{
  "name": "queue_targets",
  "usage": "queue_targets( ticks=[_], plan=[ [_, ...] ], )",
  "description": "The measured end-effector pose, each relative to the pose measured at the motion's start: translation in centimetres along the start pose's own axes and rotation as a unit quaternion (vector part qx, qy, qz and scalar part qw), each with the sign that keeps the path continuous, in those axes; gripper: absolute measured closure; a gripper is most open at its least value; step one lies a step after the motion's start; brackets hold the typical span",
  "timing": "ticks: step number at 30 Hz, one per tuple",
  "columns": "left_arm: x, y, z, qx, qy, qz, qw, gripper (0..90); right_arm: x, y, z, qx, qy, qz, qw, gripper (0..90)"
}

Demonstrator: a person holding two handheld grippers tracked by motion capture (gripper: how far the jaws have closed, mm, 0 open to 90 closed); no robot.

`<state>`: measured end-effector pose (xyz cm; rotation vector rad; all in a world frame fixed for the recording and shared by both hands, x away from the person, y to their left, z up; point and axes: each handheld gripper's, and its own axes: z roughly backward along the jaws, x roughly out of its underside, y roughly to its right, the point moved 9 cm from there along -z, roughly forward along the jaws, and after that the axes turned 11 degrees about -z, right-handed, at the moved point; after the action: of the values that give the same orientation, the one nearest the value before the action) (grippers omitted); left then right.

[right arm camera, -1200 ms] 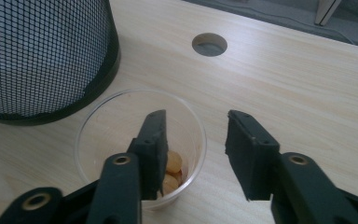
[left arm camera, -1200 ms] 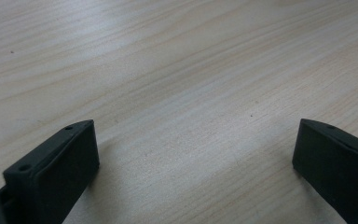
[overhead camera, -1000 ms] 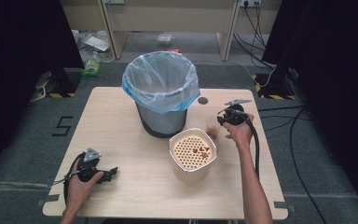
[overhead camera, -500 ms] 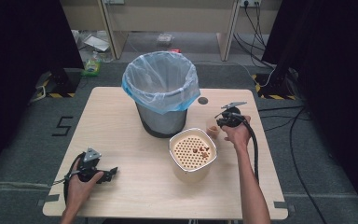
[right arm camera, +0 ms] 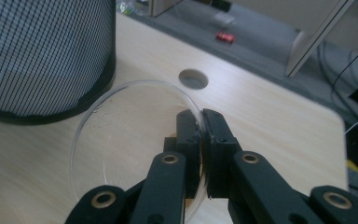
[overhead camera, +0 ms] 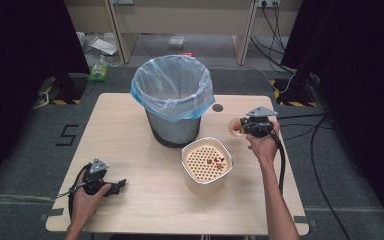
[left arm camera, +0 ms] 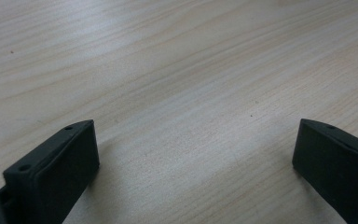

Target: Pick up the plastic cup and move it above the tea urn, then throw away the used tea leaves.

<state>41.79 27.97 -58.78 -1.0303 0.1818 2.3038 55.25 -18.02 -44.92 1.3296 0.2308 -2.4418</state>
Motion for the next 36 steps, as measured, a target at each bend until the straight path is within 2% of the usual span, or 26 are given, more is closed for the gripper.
queue_targets(
  ticks=[6, 10, 15, 21, 29, 33, 36],
  plan=[
    [0.0, 0.0, 0.0, 0.0, 0.0, -0.001, 1.0, 0.0, -1.4, -0.1, 1.5, 0.024, 0.04, 0.033, 0.9984, 86.5],
    [0.0, 0.0, 0.0, 0.0, 0.0, -0.001, 1.0, 0.0, -2.2, -0.8, 2.6, 0.027, 0.064, 0.052, 0.9962, 86.5],
    [0.0, 0.0, 0.0, 0.0, 0.0, -0.001, 1.0, 0.0, -3.3, -2.3, 4.1, 0.03, 0.092, 0.088, 0.9914, 86.4],
    [0.0, 0.0, 0.0, 0.0, 0.0, -0.001, 1.0, 0.0, -4.3, -4.1, 5.9, 0.03, 0.133, 0.11, 0.9846, 86.4],
    [0.0, 0.0, 0.0, 0.0, 0.0, -0.001, 1.0, 0.0, -4.2, -6.2, 8.0, 0.044, 0.172, 0.166, 0.97, 86.4],
    [0.0, 0.0, 0.0, 0.0, 0.0, 0.0, 1.0, 0.0, -3.9, -7.4, 8.6, 0.052, 0.188, 0.196, 0.961, 86.4],
    [0.0, 0.0, 0.0, 0.0, 0.0, -0.001, 1.0, 0.0, -3.7, -8.4, 9.1, 0.06, 0.203, 0.225, 0.9512, 86.4]
  ],
)
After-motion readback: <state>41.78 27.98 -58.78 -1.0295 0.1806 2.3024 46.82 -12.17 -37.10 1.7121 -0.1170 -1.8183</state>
